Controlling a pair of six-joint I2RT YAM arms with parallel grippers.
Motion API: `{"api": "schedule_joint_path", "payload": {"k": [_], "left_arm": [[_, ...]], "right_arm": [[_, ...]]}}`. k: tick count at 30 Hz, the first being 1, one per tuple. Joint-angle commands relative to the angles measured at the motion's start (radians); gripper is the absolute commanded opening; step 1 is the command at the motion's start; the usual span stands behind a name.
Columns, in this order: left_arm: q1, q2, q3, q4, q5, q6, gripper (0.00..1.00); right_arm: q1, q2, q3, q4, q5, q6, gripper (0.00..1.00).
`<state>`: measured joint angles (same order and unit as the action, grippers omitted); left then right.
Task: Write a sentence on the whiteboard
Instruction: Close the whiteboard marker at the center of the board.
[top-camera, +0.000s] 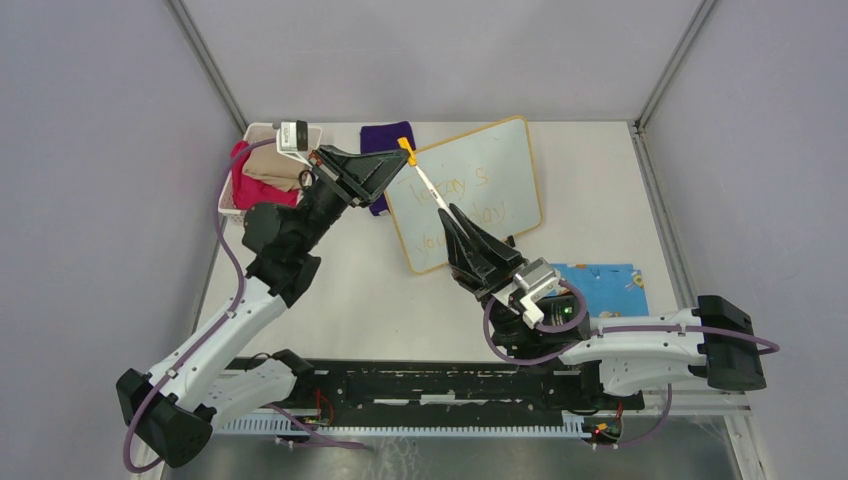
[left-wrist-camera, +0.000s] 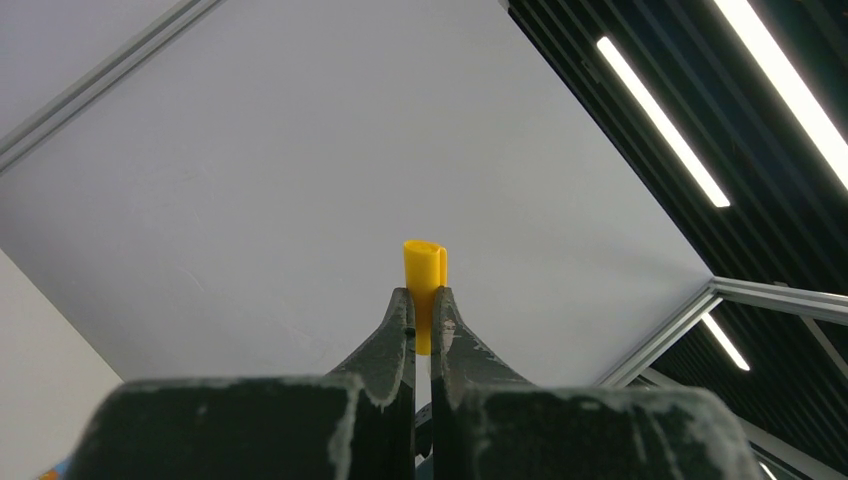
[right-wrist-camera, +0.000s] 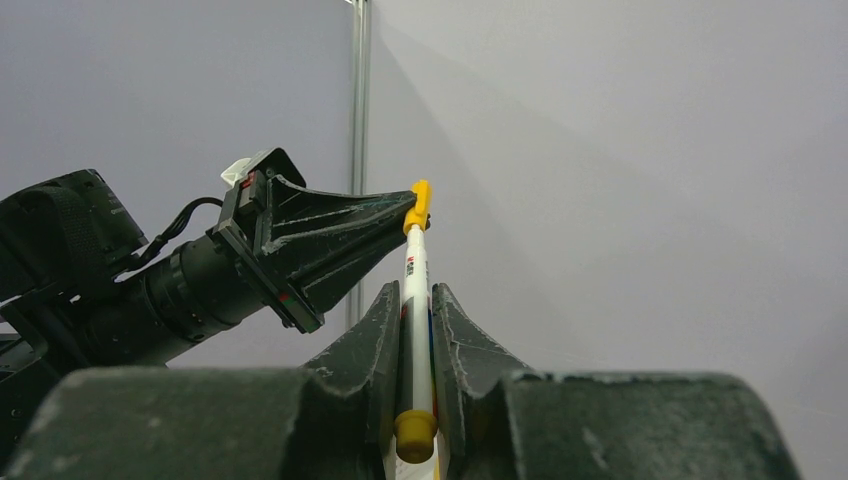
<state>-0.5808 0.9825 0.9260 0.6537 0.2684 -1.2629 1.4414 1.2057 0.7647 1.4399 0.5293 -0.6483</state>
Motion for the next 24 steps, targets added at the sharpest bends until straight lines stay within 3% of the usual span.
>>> {"api": "schedule_joint_path", "payload": {"k": [1,24], "left_arm": [[-0.009,-0.012,0.002,0.029,0.012,-0.021,0.02],[-0.056,-0.010,0.001,0.029,-0.004,-0.019,0.02]], "right_arm": [[-0.001,-0.005,0.039,0.048,0.010,0.000,0.00],[-0.002,0.061,0.081,0.115,0.059,-0.035,0.00]]}}
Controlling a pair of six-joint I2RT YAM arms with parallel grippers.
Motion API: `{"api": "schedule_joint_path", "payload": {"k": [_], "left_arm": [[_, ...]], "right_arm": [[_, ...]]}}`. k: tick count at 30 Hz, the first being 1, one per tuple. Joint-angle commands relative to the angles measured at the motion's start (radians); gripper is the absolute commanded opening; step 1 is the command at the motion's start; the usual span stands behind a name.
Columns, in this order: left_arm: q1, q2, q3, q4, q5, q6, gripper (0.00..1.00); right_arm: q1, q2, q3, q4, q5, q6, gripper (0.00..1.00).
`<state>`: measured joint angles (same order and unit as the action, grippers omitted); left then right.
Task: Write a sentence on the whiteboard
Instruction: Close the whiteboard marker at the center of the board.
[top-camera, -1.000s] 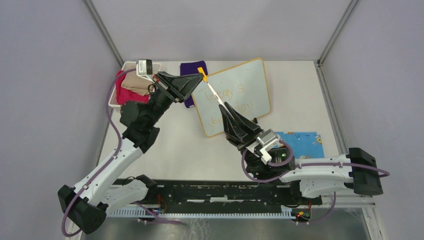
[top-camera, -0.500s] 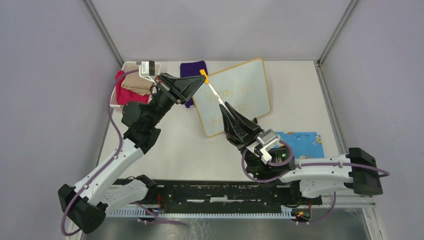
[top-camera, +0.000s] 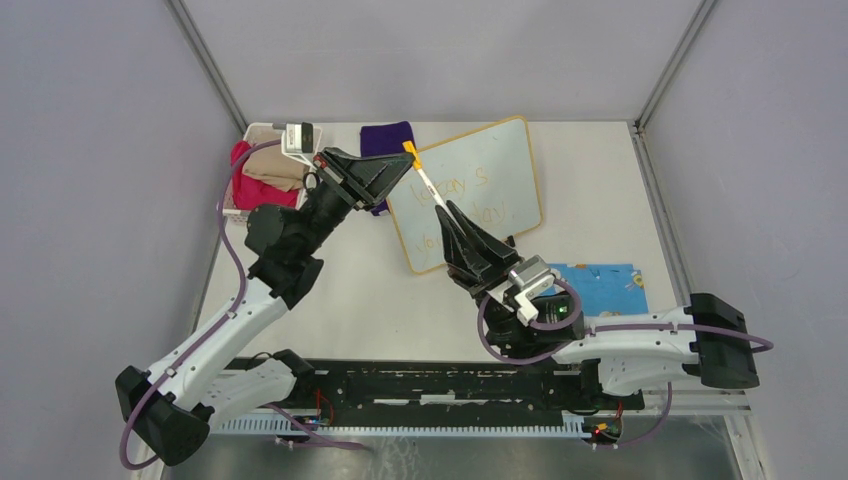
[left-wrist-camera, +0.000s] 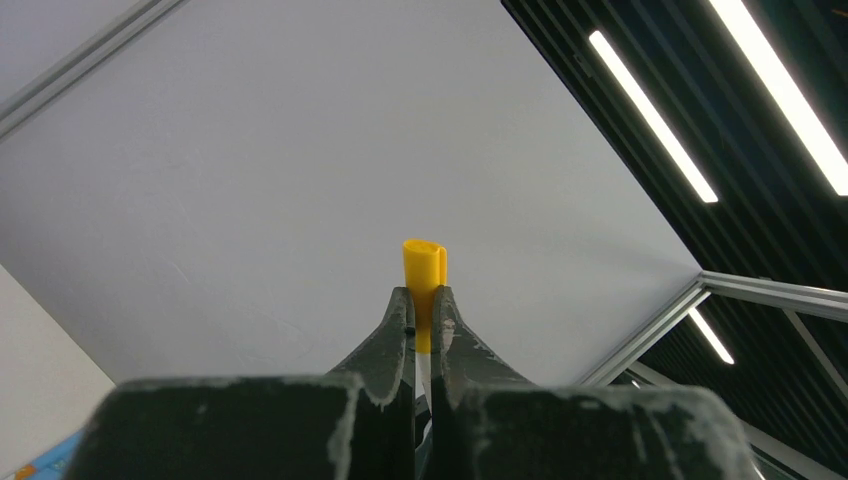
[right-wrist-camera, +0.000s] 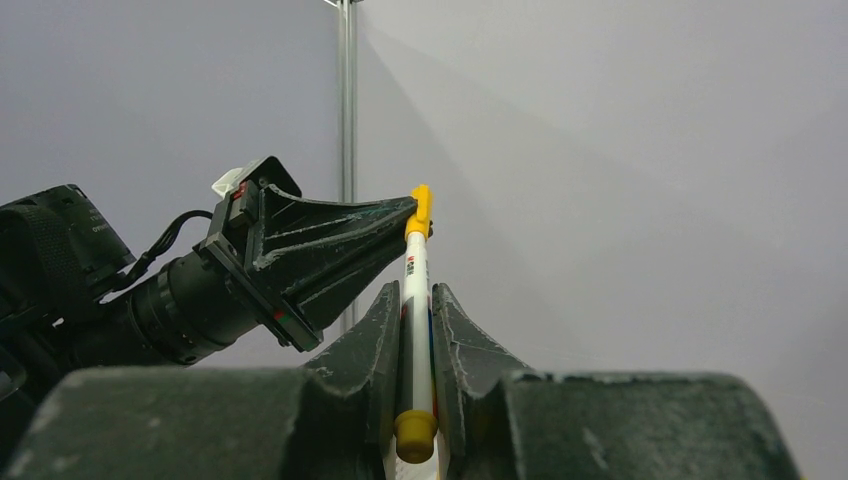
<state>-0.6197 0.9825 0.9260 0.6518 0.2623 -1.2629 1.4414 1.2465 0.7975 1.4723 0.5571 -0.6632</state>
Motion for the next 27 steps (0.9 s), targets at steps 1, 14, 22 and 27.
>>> {"api": "schedule_joint_path", "payload": {"k": [1,14,22,27], "left_arm": [[-0.022,-0.009,0.001,0.031,-0.003,-0.019,0.02],[-0.078,0.019,-0.021,0.136,-0.075,-0.078,0.02],[-0.105,0.036,-0.018,0.147,-0.056,-0.075,0.02],[-0.115,0.039,-0.018,0.147,-0.046,-0.061,0.02]], "right_arm": [[-0.001,0.028,0.051,0.098,0.037,-0.026,0.00],[-0.001,0.131,0.106,0.298,0.067,-0.098,0.00],[-0.001,0.146,0.114,0.308,0.046,-0.092,0.00],[-0.001,0.148,0.119,0.309,0.039,-0.096,0.00]]}}
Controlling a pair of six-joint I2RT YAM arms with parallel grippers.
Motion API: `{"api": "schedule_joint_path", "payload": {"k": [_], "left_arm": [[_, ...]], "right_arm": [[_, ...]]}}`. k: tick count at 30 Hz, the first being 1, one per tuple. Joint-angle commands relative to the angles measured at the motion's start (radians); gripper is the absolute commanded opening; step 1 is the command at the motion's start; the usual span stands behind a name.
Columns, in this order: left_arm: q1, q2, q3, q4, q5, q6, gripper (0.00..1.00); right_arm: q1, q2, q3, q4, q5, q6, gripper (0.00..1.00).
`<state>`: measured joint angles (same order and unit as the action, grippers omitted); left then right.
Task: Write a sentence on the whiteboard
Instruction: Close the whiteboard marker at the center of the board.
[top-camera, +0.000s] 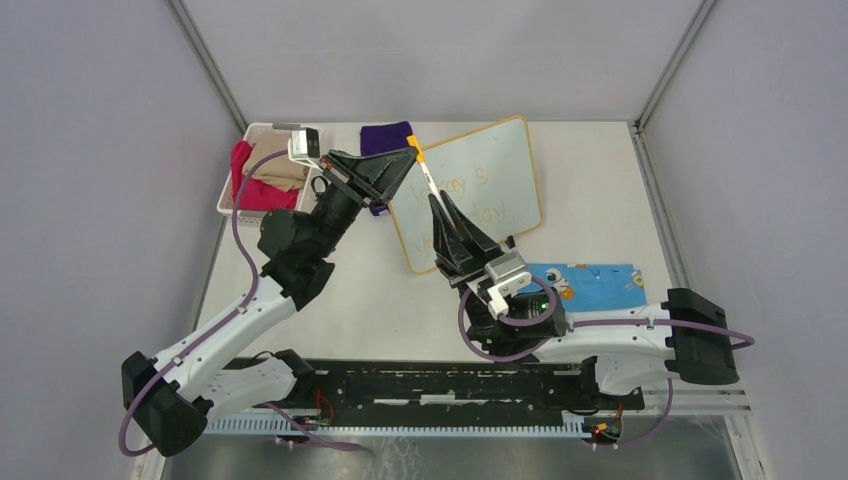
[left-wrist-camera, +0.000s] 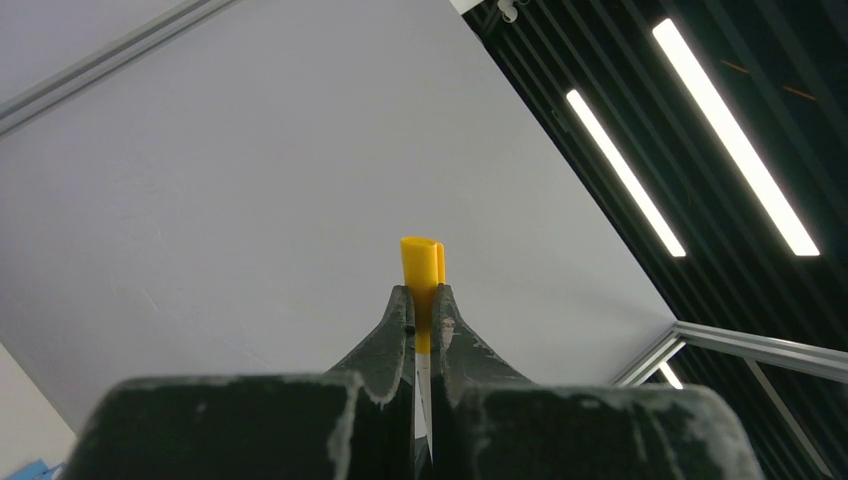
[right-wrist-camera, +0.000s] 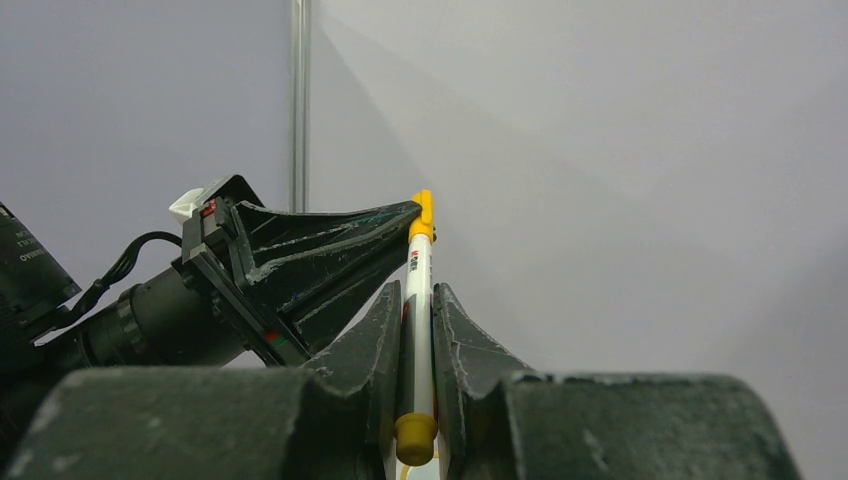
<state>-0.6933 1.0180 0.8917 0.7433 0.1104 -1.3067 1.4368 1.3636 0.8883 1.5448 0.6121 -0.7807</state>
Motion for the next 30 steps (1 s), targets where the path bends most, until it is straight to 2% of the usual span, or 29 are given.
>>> {"api": "schedule_joint_path", "payload": {"k": [1,9,25,30], "left_arm": [[-0.045,0.004,0.016,0.056,0.107,-0.015,0.02],[-0.079,0.011,0.019,0.050,0.112,0.013,0.02],[-0.106,0.009,0.099,-0.084,0.141,0.129,0.02],[-0.106,-0.011,0.107,-0.116,0.119,0.167,0.10]], "right_arm": [[0.004,0.031,0.030,0.236,-0.018,0.022,0.00],[0.002,0.036,0.045,0.229,-0.025,0.020,0.00],[-0.002,0.027,0.072,0.251,-0.083,0.035,0.00],[-0.002,0.018,0.055,0.251,-0.080,0.038,0.00]]}}
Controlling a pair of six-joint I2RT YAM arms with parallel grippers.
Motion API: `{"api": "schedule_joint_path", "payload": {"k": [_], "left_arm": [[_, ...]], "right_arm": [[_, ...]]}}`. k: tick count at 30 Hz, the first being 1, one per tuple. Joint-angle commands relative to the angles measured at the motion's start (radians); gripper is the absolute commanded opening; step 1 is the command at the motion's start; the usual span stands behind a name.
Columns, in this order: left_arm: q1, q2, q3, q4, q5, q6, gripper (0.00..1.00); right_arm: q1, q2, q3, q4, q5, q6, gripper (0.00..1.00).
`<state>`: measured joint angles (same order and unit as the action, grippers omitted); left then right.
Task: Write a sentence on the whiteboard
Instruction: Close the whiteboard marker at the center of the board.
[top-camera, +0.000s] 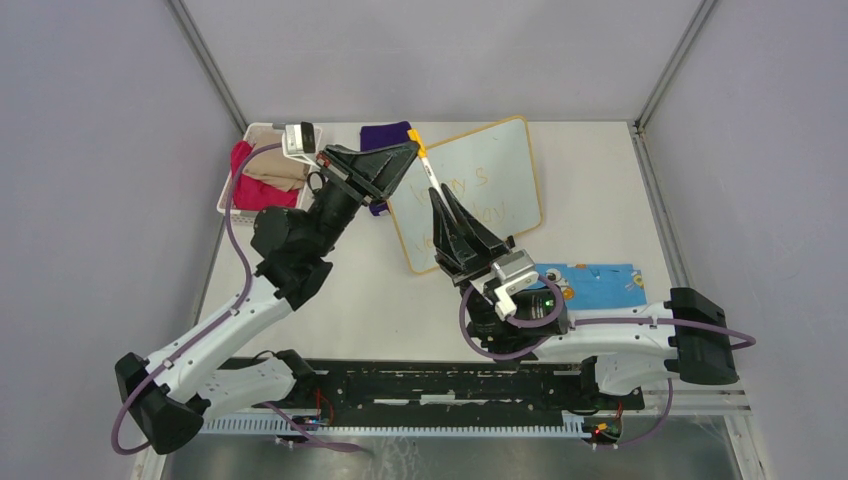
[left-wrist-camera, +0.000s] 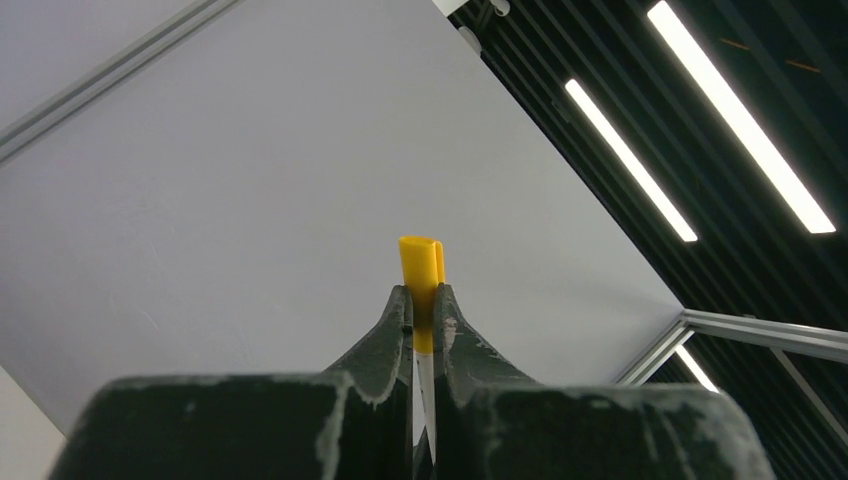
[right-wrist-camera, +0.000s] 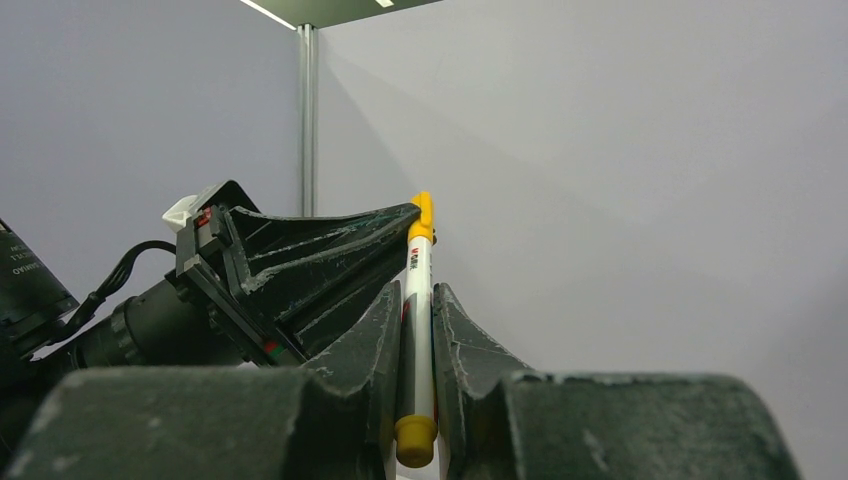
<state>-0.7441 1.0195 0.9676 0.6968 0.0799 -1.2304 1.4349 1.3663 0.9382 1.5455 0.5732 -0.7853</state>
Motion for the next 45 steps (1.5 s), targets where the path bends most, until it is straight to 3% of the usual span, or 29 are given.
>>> {"api": "schedule_joint_path", "payload": {"k": [1,17,20,24,27,32,45], "left_arm": [[-0.054,-0.015,0.030,-0.071,0.146,0.091,0.12],[-0.055,-0.043,0.019,-0.079,0.129,0.106,0.31],[-0.054,-0.053,0.019,-0.083,0.126,0.124,0.44],[-0.054,-0.080,0.052,-0.150,0.094,0.204,0.72],[-0.053,-0.097,0.112,-0.218,0.067,0.270,0.84],[-0.052,-0.083,0.164,-0.254,0.075,0.305,0.85],[-0.052,0.012,0.187,-0.156,0.188,0.233,0.76]], "right_arm": [[-0.001,0.014,0.005,0.251,-0.042,0.043,0.00],[0.001,-0.005,-0.004,0.232,-0.041,0.057,0.00],[0.001,-0.014,-0.012,0.228,-0.042,0.068,0.00],[0.001,-0.055,-0.047,0.200,-0.052,0.103,0.00],[0.001,-0.099,-0.084,0.165,-0.065,0.136,0.00],[0.001,-0.165,-0.137,0.132,-0.089,0.184,0.00],[0.000,-0.251,-0.210,0.111,-0.083,0.258,0.00]]}}
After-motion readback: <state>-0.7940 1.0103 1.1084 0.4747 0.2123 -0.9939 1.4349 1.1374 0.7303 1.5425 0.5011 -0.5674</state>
